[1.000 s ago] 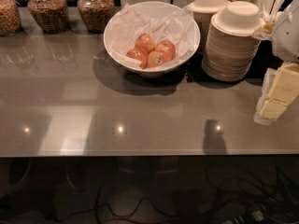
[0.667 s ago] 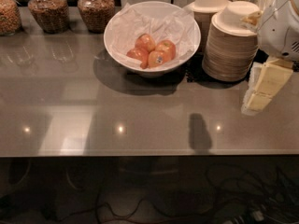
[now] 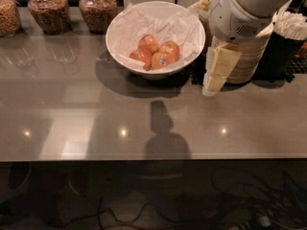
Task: Pick apple from white bowl
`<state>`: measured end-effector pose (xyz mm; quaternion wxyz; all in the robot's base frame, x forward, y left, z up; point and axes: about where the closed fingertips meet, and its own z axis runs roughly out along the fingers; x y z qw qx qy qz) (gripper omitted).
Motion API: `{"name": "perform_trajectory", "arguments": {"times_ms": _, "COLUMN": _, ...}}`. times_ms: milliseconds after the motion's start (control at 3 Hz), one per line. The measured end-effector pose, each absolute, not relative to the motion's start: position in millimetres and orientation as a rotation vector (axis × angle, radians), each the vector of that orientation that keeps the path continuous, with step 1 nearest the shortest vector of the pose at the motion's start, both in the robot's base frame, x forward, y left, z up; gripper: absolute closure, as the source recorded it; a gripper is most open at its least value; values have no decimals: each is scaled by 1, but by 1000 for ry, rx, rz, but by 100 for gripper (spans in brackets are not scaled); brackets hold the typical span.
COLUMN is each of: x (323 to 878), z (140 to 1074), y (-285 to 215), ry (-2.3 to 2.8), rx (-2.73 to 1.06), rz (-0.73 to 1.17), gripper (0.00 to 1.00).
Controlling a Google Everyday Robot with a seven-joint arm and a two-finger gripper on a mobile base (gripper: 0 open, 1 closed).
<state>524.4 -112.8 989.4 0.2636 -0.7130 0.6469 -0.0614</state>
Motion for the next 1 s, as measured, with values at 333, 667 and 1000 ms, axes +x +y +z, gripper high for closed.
{"name": "perform_trajectory", "arguments": {"times_ms": 333, "x": 580, "z": 990, "y": -47, "ry": 1746, "rx": -1925, "rz": -158, "gripper": 0}}
{"name": "perform_trajectory", "arguments": {"times_ms": 667, "x": 580, "z": 990, "y": -47, "ry": 1746, "rx": -1925, "rz": -158, "gripper": 0}}
{"name": "perform_trajectory", "arguments": {"times_ms": 1000, "x": 590, "z": 993, "y": -46, "ry": 1690, "rx": -1914, "rz": -186, "gripper": 0}}
